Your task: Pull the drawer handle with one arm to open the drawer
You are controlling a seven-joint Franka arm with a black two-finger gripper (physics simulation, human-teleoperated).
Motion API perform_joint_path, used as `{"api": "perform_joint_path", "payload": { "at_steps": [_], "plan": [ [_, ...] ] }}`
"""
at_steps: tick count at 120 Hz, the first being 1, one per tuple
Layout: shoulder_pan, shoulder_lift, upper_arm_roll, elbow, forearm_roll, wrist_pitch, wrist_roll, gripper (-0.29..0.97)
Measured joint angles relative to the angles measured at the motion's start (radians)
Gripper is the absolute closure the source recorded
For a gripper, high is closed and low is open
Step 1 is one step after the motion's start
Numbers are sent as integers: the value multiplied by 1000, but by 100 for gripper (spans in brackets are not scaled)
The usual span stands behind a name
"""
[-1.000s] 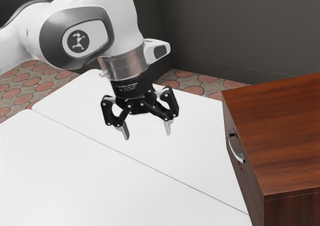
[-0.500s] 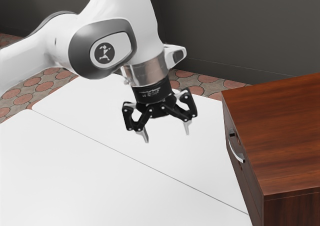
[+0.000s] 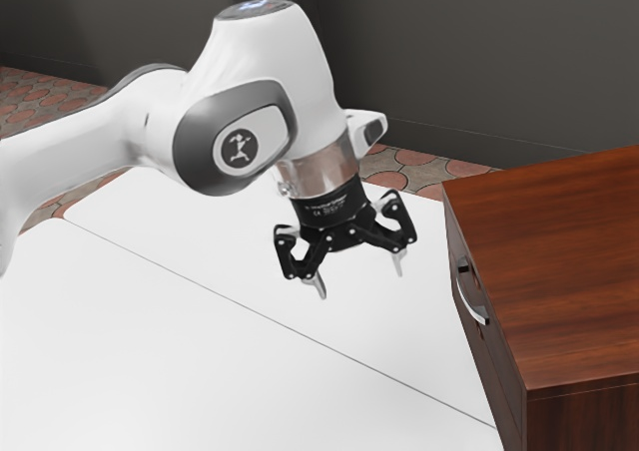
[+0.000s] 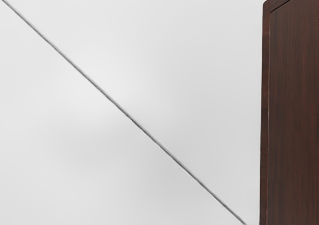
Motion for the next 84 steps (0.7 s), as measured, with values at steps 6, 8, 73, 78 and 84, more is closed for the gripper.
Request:
{"api": "perform_joint_path", "payload": {
  "at_steps": [6,8,73,78,84],
  "plan": [
    [0,-3,0,-13,-1,20,-4,0],
    [-1,-4,0,-17,-2,27,-5,0],
    [-16,-45,0,-169,-144,279,-3,0],
    [-16,-47,-1,-174,-154,297,0,0],
    [-15,-48,-3,-178,-167,316,4,0]
  ]
}}
